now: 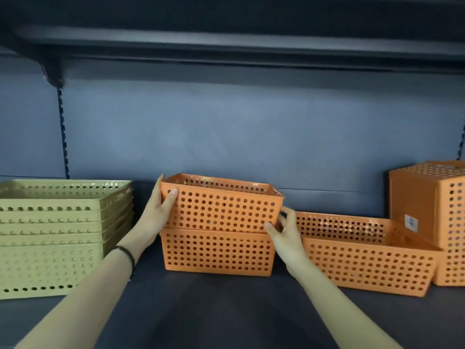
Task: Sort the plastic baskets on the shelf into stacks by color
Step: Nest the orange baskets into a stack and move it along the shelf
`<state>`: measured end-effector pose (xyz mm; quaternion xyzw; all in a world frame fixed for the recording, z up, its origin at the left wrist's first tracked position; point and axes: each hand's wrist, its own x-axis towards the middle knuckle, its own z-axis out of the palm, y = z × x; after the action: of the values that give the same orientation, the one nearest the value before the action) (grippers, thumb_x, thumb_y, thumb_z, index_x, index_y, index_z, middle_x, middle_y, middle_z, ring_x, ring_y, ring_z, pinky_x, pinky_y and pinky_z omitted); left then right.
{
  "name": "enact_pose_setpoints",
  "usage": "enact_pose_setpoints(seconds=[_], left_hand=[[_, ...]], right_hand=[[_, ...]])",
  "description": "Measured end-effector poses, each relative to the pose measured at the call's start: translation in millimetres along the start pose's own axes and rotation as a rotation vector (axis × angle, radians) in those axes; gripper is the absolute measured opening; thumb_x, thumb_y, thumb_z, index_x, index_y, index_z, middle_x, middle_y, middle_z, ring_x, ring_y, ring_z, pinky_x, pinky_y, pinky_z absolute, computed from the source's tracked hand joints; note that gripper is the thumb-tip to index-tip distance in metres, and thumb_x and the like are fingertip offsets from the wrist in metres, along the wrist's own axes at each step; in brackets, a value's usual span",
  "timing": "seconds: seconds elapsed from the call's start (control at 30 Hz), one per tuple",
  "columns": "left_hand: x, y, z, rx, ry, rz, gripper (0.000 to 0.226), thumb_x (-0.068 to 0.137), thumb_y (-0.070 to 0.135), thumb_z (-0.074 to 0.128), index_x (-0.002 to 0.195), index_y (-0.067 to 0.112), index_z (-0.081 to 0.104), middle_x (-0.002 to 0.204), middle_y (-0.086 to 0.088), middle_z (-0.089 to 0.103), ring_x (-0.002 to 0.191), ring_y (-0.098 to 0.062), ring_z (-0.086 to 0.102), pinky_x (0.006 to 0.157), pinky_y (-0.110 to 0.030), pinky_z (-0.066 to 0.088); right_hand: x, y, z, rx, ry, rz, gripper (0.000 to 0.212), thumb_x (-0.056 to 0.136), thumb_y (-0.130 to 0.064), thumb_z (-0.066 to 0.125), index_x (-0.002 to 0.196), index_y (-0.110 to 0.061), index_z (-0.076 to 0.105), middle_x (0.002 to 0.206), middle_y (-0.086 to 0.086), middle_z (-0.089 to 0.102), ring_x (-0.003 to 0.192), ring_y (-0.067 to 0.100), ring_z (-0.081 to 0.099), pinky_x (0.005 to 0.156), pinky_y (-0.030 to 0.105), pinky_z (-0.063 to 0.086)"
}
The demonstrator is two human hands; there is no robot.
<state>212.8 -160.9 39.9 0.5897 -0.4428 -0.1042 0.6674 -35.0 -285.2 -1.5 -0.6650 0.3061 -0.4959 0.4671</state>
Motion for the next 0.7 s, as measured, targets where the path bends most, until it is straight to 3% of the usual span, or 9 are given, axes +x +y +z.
enact_pose_setpoints(seconds=[0.1, 0.13, 0.2, 0.27, 0.37, 0.43, 0.5, 0.57, 0.7], left_hand=[[-12.4, -11.9, -6.1, 0.050, -0.036, -0.022, 0.061, 0.097, 0.032, 0.049, 0.151, 0.024, 0.022, 0.129, 0.003, 0.054, 0.117, -0.011, 0.051, 0.098, -0.029, 0.037], [-14.6, -19.7, -10.3, 0.067, -0.033, -0.034, 0.061, 0.096, 0.033, 0.052, 0.150, 0.023, 0.025, 0.136, 0.000, 0.051, 0.122, -0.014, 0.049, 0.101, -0.031, 0.038], [-20.4, -34.6, -16.0, 0.125, -0.021, -0.064, 0.063, 0.091, 0.035, 0.060, 0.147, 0.024, 0.033, 0.152, -0.002, 0.037, 0.137, -0.017, 0.035, 0.112, -0.038, 0.030], [-30.0, -43.7, -16.3, 0.134, -0.024, -0.081, 0.061, 0.085, 0.033, 0.067, 0.140, 0.030, 0.040, 0.160, -0.001, 0.021, 0.145, -0.014, 0.019, 0.117, -0.039, 0.019], [-47.7, -45.4, -13.9, -0.027, -0.094, -0.132, 0.066, 0.080, 0.035, 0.072, 0.133, 0.041, 0.033, 0.143, 0.003, 0.043, 0.131, -0.012, 0.041, 0.103, -0.029, 0.039], [-55.9, -43.8, -14.3, -0.119, -0.133, -0.167, 0.087, 0.071, 0.047, 0.077, 0.139, 0.045, 0.023, 0.131, 0.011, 0.049, 0.122, -0.010, 0.050, 0.101, -0.033, 0.043], [-59.8, -43.8, -13.7, -0.139, -0.154, -0.179, 0.106, 0.066, 0.055, 0.077, 0.148, 0.044, 0.010, 0.131, 0.016, 0.046, 0.124, -0.010, 0.046, 0.105, -0.034, 0.037], [-64.3, -44.9, -12.1, -0.118, -0.144, -0.176, 0.106, 0.075, 0.048, 0.072, 0.151, 0.039, -0.001, 0.135, 0.014, 0.039, 0.126, -0.009, 0.039, 0.105, -0.032, 0.033], [-73.3, -50.0, -8.2, -0.093, -0.089, -0.176, 0.099, 0.076, 0.047, 0.070, 0.152, 0.034, 0.008, 0.136, 0.007, 0.046, 0.125, -0.014, 0.045, 0.105, -0.040, 0.039]], right_hand=[[-11.9, 2.6, 5.3, -0.059, 0.017, 0.029, 0.036, 0.096, -0.014, 0.056, 0.122, -0.024, 0.034, 0.119, -0.011, 0.048, 0.125, 0.017, 0.046, 0.097, 0.029, 0.036], [-15.8, 3.4, 8.1, -0.077, 0.045, 0.023, 0.041, 0.095, -0.015, 0.057, 0.128, -0.021, 0.033, 0.128, -0.008, 0.043, 0.132, 0.018, 0.039, 0.100, 0.027, 0.032], [-23.4, 3.4, 15.8, -0.106, 0.085, -0.012, 0.066, 0.093, -0.019, 0.059, 0.147, -0.018, 0.020, 0.156, 0.000, 0.015, 0.144, 0.016, 0.018, 0.108, 0.024, 0.020], [-31.7, 2.9, 23.4, -0.095, 0.057, -0.045, 0.082, 0.094, -0.020, 0.059, 0.154, -0.024, 0.003, 0.161, -0.006, -0.006, 0.148, 0.012, 0.005, 0.112, 0.026, 0.011], [-42.4, 5.8, 26.1, -0.079, 0.022, -0.081, 0.085, 0.094, -0.017, 0.058, 0.153, -0.032, -0.001, 0.160, -0.011, 0.001, 0.140, 0.003, 0.012, 0.109, 0.024, 0.013], [-48.9, 6.6, 23.0, -0.063, 0.011, -0.062, 0.083, 0.094, -0.017, 0.057, 0.152, -0.037, 0.001, 0.157, -0.013, 0.011, 0.141, 0.005, 0.018, 0.110, 0.027, 0.018], [-55.3, 7.3, 19.6, -0.013, -0.008, -0.020, 0.086, 0.095, -0.018, 0.057, 0.152, -0.041, -0.002, 0.147, -0.018, 0.019, 0.138, 0.005, 0.022, 0.113, 0.032, 0.022], [-61.4, 7.2, 17.0, 0.030, -0.021, 0.035, 0.091, 0.094, -0.021, 0.060, 0.152, -0.040, -0.008, 0.140, -0.018, 0.022, 0.133, 0.004, 0.024, 0.115, 0.036, 0.022], [-69.4, 8.3, 14.7, 0.016, -0.037, 0.086, 0.085, 0.093, -0.031, 0.062, 0.155, -0.035, 0.004, 0.154, -0.009, 0.033, 0.140, 0.014, 0.034, 0.116, 0.040, 0.028]])
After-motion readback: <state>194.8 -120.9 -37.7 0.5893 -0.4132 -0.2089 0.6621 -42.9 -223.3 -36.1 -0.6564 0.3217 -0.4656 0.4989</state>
